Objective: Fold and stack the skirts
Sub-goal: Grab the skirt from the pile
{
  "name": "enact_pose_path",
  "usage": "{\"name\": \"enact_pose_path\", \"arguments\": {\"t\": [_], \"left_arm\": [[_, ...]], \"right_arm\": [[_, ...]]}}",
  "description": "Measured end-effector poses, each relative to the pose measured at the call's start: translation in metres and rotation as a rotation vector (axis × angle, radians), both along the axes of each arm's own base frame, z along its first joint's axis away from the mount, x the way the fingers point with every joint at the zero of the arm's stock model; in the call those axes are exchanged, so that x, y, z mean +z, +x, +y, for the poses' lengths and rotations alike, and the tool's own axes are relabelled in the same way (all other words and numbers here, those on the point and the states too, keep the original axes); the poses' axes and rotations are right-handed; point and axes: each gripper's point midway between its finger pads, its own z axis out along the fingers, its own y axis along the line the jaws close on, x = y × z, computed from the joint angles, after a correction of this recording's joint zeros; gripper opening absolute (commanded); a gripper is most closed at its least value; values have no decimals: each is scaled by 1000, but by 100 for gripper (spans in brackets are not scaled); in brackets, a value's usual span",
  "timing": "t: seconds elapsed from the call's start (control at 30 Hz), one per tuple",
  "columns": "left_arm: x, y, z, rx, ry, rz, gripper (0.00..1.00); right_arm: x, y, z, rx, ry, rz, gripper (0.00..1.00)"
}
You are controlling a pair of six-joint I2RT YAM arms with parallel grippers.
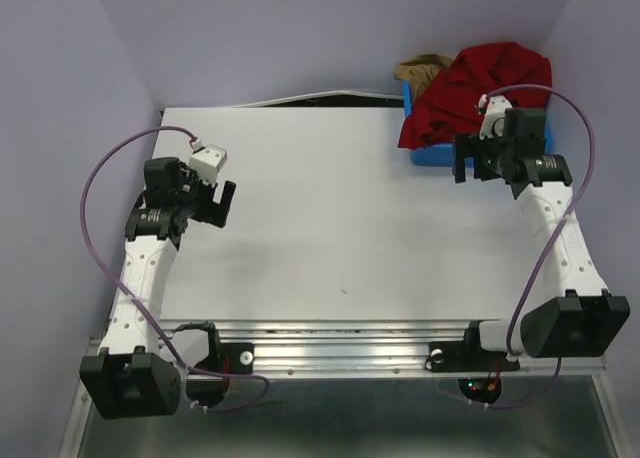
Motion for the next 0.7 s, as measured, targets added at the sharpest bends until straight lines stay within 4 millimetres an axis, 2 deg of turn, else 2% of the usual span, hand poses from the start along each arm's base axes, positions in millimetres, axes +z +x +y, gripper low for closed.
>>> {"name": "enact_pose_path", "arguments": {"t": [0.1,0.23,0.33,0.37,0.5,0.57,0.63,0.7], "left_arm": [[-2,8,-3,-14,-2,18,99],[10,24,-10,-38,-20,-4,99],[19,35,-15,-55,-40,-33,98],[21,38,-19,-63,-47,-38,99],[20,50,-34,-98,-86,-34,99],[14,55,-40,-108,-107,-19,99],[9,58,-44,-111,-129,-4,99],[3,63,-48,-118,-155,13,99]], "right_arm": [[13,21,-8,-33,-3,-31,100],[33,63,-23,-90,9,-81,100],[50,117,-44,-141,19,-147,100],[53,127,-49,-152,19,-161,100],[45,180,-90,-254,1,-196,100],[39,196,-107,-298,-1,-206,100],[29,220,-140,-374,-12,-230,100],[18,231,-163,-425,-24,-232,100]]}}
